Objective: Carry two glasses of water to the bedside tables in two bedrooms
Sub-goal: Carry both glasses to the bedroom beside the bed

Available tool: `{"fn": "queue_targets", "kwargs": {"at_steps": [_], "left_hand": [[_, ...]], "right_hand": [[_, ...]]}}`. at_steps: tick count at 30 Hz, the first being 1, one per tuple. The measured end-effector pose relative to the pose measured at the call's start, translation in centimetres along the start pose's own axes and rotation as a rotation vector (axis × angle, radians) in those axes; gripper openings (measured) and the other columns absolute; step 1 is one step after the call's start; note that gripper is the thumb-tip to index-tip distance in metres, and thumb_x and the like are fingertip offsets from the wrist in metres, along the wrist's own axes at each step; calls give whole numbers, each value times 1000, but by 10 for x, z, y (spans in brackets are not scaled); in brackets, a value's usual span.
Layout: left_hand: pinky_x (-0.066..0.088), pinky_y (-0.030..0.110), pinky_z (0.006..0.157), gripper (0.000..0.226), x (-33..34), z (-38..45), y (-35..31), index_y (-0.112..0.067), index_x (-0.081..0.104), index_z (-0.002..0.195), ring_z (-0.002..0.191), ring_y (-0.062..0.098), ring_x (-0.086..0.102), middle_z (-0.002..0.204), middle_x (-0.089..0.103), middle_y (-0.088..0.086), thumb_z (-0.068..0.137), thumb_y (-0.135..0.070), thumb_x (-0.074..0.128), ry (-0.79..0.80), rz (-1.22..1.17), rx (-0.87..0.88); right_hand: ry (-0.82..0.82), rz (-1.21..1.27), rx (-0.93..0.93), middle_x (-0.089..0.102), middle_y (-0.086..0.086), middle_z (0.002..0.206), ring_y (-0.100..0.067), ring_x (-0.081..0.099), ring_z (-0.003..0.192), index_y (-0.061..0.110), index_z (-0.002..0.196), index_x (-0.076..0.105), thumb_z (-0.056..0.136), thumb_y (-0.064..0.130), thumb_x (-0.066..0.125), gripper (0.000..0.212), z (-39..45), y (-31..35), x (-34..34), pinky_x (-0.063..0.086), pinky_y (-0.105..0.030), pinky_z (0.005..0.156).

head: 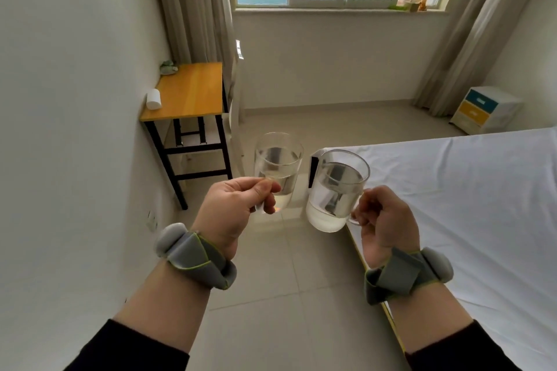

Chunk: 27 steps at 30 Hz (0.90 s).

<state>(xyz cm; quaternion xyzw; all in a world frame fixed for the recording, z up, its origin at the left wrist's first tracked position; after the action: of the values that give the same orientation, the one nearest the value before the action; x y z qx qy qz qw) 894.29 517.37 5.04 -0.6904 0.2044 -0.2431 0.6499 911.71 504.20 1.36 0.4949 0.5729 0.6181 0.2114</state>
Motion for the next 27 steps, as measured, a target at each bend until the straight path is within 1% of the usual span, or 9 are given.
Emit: {"fn": "queue_targets", "kwargs": {"at_steps": [5,9,13,15,18,22,24,27], "left_hand": [[48,41,78,24,8,87,3,-10,74,74,56,15,57,58,64,5,89,-11,55,25,-35,-20],[50,31,69,22,27,175,6,-6,73,75,55,16,57,57,63,6,88,-10,56,28,-49,-21],[49,32,70,20,47,253,3,-4,73,76,57,18,56,59,62,8,88,-9,57,12,-64,-16],[48,32,70,20,53,272,-1,-3,72,77,56,18,55,59,62,7,88,-9,56,13,-61,-10],[49,32,72,21,66,322,-4,-4,72,76,56,17,55,59,61,8,88,-9,56,7,-73,-12],[44,40,78,20,74,392,-5,-3,71,77,60,21,53,60,60,9,88,-8,56,2,-76,-36],[44,39,79,21,75,424,-4,-4,72,76,58,19,54,59,60,8,88,-8,56,9,-61,-41],[44,38,77,20,74,481,-3,-4,72,75,55,16,55,60,61,8,88,-9,56,26,-64,-46]], "right_hand": [[-12,6,-2,47,2,44,-15,39,47,9,55,50,75,8,52,20,73,-2,25,34,-24,52],[3,-3,-13,47,2,44,-14,40,47,7,59,49,80,5,49,22,161,1,41,36,-23,51],[17,-26,-27,47,2,44,-14,40,46,8,56,50,74,8,50,18,243,13,60,36,-23,50],[19,-39,-33,47,2,43,-14,40,45,10,53,52,70,11,51,17,264,18,67,36,-22,49],[39,-53,-30,47,3,42,-13,40,44,19,41,55,68,12,51,29,316,25,81,35,-22,49],[37,-47,-24,47,3,42,-12,41,43,21,38,55,68,11,51,32,385,26,102,35,-24,50],[19,-46,-46,46,5,41,-13,40,44,22,36,54,69,12,50,34,415,22,115,34,-27,53],[-44,-166,-147,43,7,37,-18,38,48,23,33,51,69,16,44,37,461,17,140,32,-34,57]]}}
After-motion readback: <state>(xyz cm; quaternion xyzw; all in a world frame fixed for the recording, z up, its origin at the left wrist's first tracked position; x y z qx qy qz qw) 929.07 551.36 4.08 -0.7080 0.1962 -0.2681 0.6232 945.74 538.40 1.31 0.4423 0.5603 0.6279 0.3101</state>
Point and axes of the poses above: each hand's wrist, its own z-axis towards the middle knuckle, its own x-axis out of the palm, y = z × x, the point moved 1 cm from there along z, towards the middle knuckle
